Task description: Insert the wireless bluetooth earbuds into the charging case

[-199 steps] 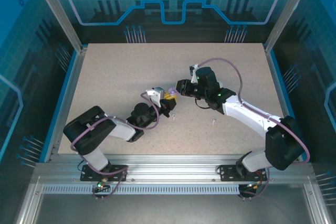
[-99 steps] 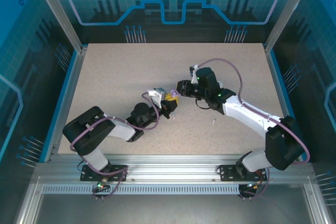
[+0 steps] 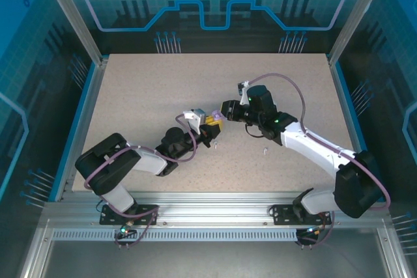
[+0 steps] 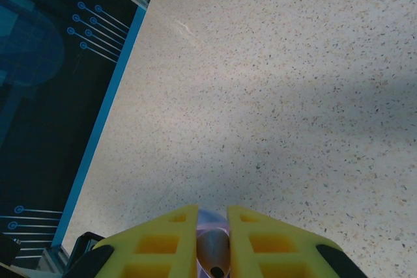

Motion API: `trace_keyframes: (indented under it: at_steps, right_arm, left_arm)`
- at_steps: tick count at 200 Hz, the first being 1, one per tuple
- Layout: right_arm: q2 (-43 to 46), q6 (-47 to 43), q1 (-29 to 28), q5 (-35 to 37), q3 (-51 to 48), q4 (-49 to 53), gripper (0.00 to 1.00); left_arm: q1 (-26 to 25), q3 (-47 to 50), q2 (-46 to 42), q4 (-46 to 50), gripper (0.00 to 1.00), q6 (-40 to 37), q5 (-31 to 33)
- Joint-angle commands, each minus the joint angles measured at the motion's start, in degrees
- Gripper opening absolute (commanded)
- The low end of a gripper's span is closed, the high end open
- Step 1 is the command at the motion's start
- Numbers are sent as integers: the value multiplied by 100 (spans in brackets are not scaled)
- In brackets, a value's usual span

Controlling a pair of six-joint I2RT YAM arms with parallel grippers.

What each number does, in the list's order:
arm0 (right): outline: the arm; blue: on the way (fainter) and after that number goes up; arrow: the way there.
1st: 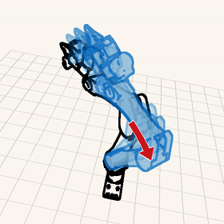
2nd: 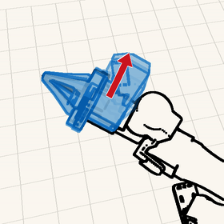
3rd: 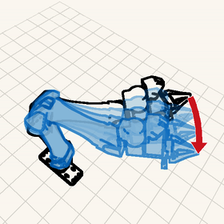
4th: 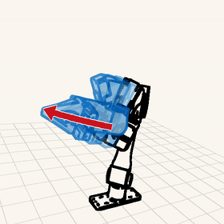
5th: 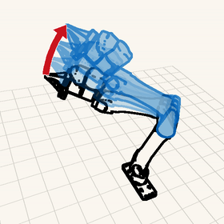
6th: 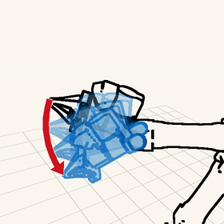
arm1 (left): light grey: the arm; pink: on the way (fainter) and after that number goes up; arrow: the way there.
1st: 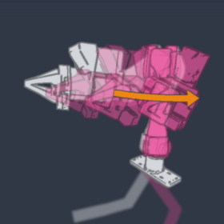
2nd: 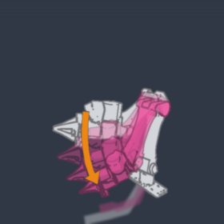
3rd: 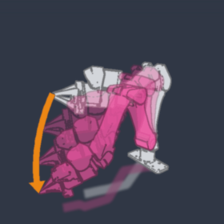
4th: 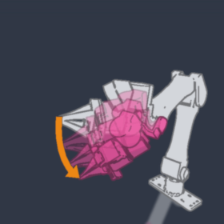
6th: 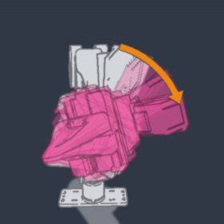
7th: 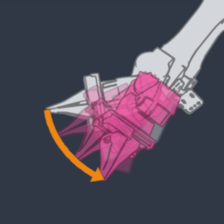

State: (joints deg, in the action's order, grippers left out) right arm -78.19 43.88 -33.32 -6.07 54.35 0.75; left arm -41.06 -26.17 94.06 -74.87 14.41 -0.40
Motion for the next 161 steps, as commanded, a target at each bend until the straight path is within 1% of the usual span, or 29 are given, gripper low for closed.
trace_keyframes:
  at_steps: [1, 45, 97, 103, 161]
  right_arm:
    - [41, -115, -30, -194, -166, 395, 16]
    - [32, -90, -37, -202, -227, 384, 16]
    - [258, -121, -51, -164, -363, 268, 16]
    - [276, -127, -51, -158, -516, 267, 16]
    - [416, -251, -35, -175, -645, 154, 17]
  left_arm:
    - [35, -204, -219, -533, 22, -155, 43]
    - [35, -223, -272, -533, 22, -166, -57]
    - [33, -226, -331, -529, 22, -191, 2]
    - [28, -239, -335, -535, 22, -191, -12]
    - [28, -266, -402, -530, 22, -260, -160]
